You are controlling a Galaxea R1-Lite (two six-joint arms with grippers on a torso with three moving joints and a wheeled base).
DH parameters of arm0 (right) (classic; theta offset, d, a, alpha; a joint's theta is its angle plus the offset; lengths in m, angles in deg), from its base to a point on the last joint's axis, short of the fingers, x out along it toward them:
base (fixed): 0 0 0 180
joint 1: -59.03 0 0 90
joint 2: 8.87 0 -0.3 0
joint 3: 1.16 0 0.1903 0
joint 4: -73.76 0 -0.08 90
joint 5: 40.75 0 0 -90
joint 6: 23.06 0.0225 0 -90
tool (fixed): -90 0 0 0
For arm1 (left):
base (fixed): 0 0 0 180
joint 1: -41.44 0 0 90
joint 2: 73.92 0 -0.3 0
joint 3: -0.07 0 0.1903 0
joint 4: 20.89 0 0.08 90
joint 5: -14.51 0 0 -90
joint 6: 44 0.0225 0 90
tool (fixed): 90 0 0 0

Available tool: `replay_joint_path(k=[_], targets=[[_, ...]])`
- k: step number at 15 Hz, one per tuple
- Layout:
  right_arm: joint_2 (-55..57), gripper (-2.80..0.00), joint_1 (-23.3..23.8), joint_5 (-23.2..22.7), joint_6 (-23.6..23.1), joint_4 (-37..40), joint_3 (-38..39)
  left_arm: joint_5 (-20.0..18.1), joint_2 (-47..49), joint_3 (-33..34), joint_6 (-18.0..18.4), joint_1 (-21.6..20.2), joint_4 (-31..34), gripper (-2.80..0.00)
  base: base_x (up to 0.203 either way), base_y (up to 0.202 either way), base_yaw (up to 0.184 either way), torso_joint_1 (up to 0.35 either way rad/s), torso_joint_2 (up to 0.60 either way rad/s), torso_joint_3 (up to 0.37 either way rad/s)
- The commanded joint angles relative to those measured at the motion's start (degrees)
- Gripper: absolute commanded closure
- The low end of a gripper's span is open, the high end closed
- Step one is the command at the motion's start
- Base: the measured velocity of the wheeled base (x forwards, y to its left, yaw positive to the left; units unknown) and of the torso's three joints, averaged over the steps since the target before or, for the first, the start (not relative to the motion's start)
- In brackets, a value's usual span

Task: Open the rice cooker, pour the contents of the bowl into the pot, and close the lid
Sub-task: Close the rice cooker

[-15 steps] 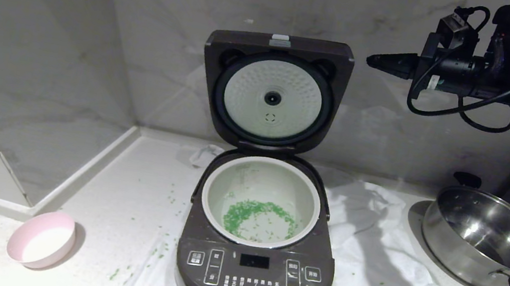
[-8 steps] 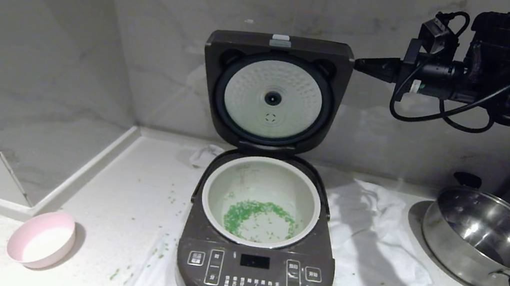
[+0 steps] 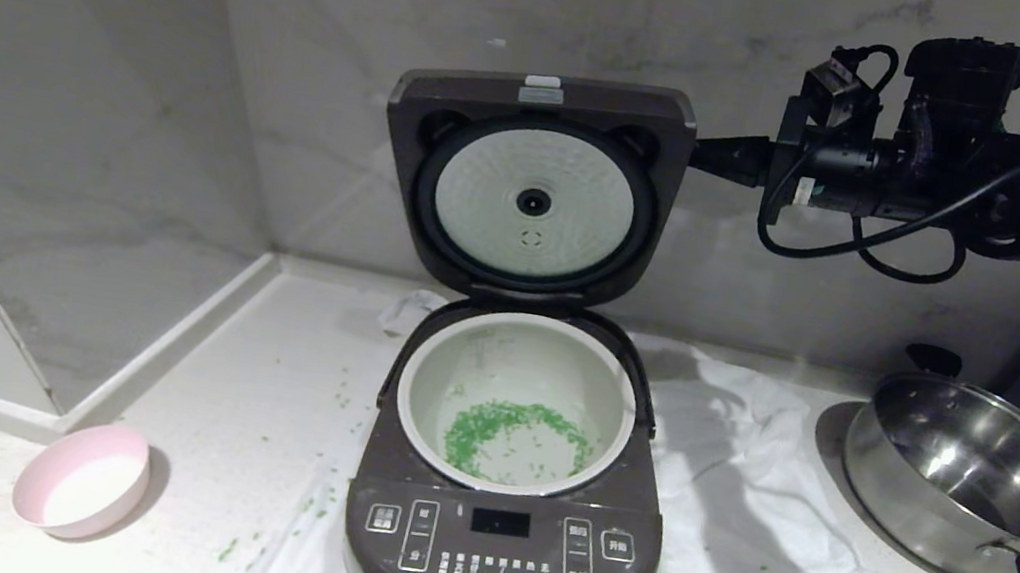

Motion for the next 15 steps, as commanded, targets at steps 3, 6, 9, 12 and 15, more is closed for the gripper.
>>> replay_joint_path(k=[3,6,9,12,15], targets=[[-3.68,0.0,-1.63,-0.52,0.07,0.06,7.94,0.02,-0.1,0.0,0.01,0.0,0.0,0.0,0.0,0.0,0.0,0.0,0.0,0.0],[-6.63,0.0,-3.15,-0.53,-0.19,-0.14,14.02,0.02,-0.1,0.0,0.01,0.0,0.0,0.0,0.0,0.0,0.0,0.0,0.0,0.0],[-9.75,0.0,-4.08,-0.6,-1.95,-0.31,19.42,0.05,-0.1,0.0,0.01,-0.03,0.0,0.0,0.0,0.0,0.0,0.0,0.0,0.0],[-11.19,0.0,-1.95,-0.51,-3.04,-0.48,20.07,0.02,-0.1,0.0,0.01,0.0,0.0,0.0,0.0,0.0,0.0,0.0,0.0,0.0],[-17.76,0.0,-1.26,-0.21,-3.68,-1.04,21.76,0.02,-0.1,0.0,0.02,0.0,0.0,0.0,0.0,0.0,0.0,0.0,0.0,0.0]])
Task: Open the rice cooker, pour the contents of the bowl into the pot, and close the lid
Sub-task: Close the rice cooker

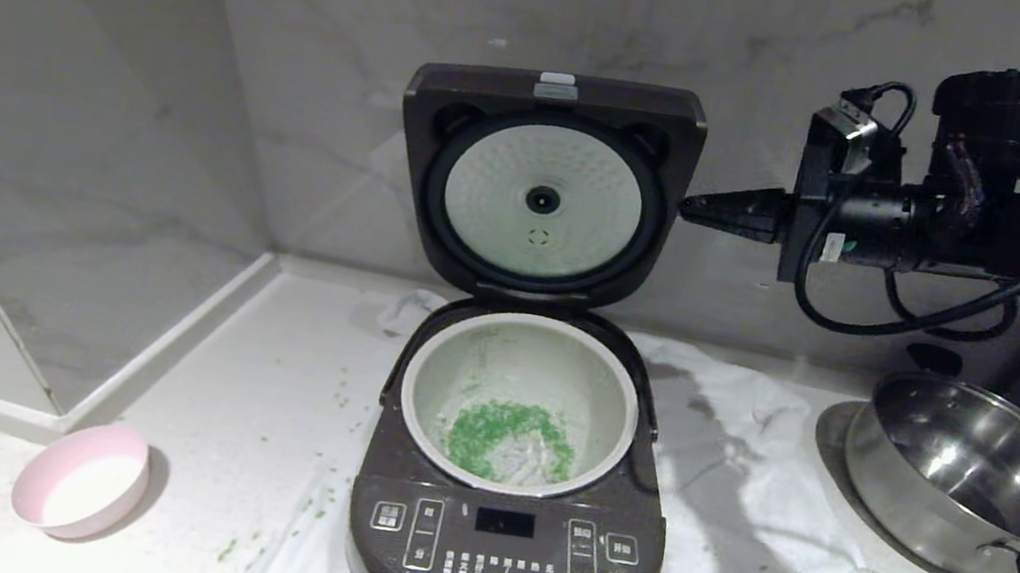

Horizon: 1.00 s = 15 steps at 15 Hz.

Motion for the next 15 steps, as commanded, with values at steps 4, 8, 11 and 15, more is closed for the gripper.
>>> replay_joint_path(k=[4,8,11,15], targets=[[-7.8,0.0,0.79,8.95,-0.32,-8.02,-1.74,0.02,-0.1,0.0,0.08,0.02,0.02,0.0,0.0,0.0,0.0,0.0,0.0,0.0],[-0.58,0.0,2.47,13.79,-0.23,-8.9,-10.92,0.02,-0.1,0.0,0.06,0.02,0.02,0.0,0.0,0.0,0.0,0.0,0.0,0.0],[6.56,0.0,3.43,16.33,-0.22,-8.99,-17.66,0.02,-0.1,0.0,0.0,0.02,0.02,0.0,0.0,0.0,0.0,0.0,0.0,0.0],[15.23,0.0,3.84,17.1,-0.08,-9.28,-23.07,0.02,-0.1,0.0,0.0,0.02,0.02,0.0,0.0,0.0,0.0,0.0,0.0,0.0]])
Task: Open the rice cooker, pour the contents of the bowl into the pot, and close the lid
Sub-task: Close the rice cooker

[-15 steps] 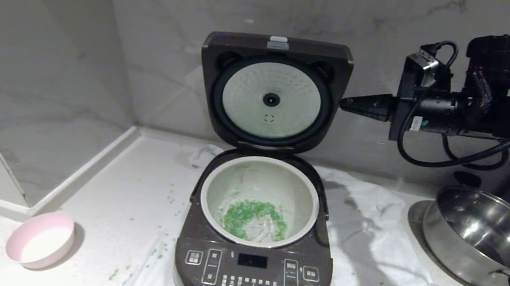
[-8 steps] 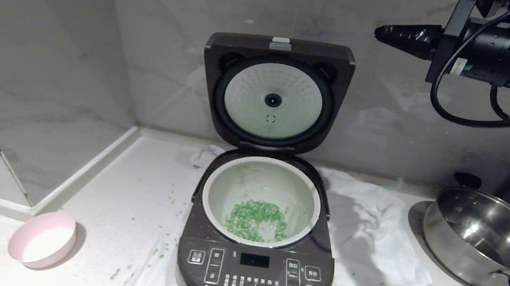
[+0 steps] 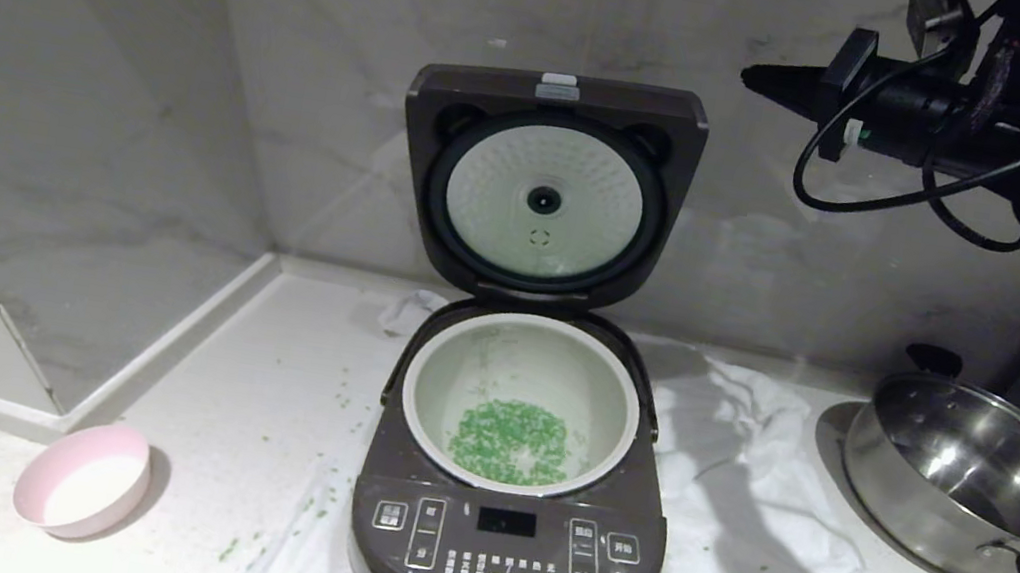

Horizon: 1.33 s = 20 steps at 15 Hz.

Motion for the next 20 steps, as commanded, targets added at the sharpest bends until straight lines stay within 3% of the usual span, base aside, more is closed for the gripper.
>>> replay_joint_path(k=[1,7,11,15,18,20], targets=[[6.38,0.0,-0.01,-0.42,0.29,-1.37,-1.48,0.02,-0.1,0.0,0.02,0.0,0.0,0.0,0.0,0.0,0.0,0.0,0.0,0.0],[8.55,0.0,-0.97,-3.95,0.48,-2.65,-1.26,0.02,-0.1,0.0,-0.33,0.0,0.0,0.0,0.0,0.0,0.0,0.0,0.0,0.0],[9.09,0.0,-3.56,-3.96,0.25,-2.65,0.01,0.02,-0.1,0.0,-0.33,0.0,0.0,0.0,0.0,0.0,0.0,0.0,0.0,0.0],[7.16,0.0,-5.07,-4.38,-0.04,-2.56,5.05,0.02,-0.1,0.0,-0.68,0.0,0.0,0.0,0.0,0.0,0.0,0.0,0.0,0.0],[4.36,0.0,-4.78,-7.24,-0.18,-2.9,12.12,0.02,-0.1,0.0,-0.68,0.0,0.0,0.0,0.0,0.0,0.0,0.0,0.0,0.0],[3.36,0.0,-4.44,-7.98,-2.5,-3.09,15.07,0.02,-0.1,0.0,-0.68,0.0,0.0,0.0,0.0,0.0,0.0,0.0,0.0,0.0]])
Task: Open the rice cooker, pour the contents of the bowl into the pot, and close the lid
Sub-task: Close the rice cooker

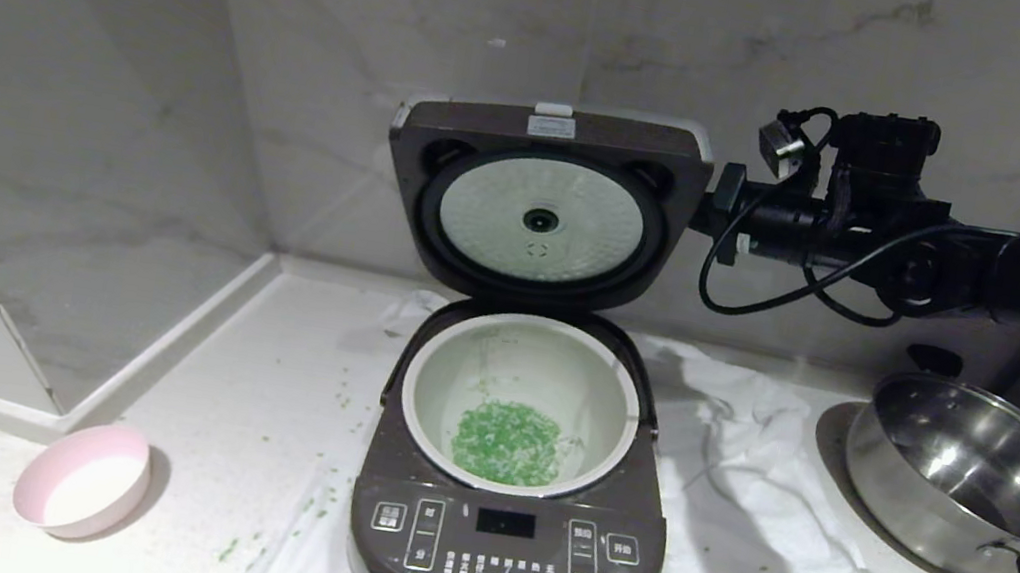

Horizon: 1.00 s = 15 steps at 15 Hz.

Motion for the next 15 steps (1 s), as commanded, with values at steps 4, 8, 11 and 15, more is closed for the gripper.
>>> replay_joint_path(k=[4,8,11,15], targets=[[-5.0,0.0,-0.06,-1.47,-3.8,-0.02,9.57,0.02,-0.1,0.0,0.0,0.0,0.0,0.0,0.0,0.0,0.0,0.0,0.0,0.0],[-8.64,0.0,-2.92,-2.85,-6.18,-0.02,16.63,0.02,-0.1,0.0,0.0,0.0,0.0,0.0,0.0,0.0,0.0,0.0,0.0,0.0],[-8.96,0.0,-4.47,-2.87,-6.21,-0.02,19.34,0.02,-0.1,0.0,0.0,0.0,0.0,0.0,0.0,0.0,0.0,0.0,0.0,0.0],[-10.73,0.0,-5.87,-2.86,-7.35,-0.06,26.39,0.56,0.0,-2.45,-0.09,-0.09,0.8,0.0,0.0,0.0,0.0,0.0,0.0,0.0]])
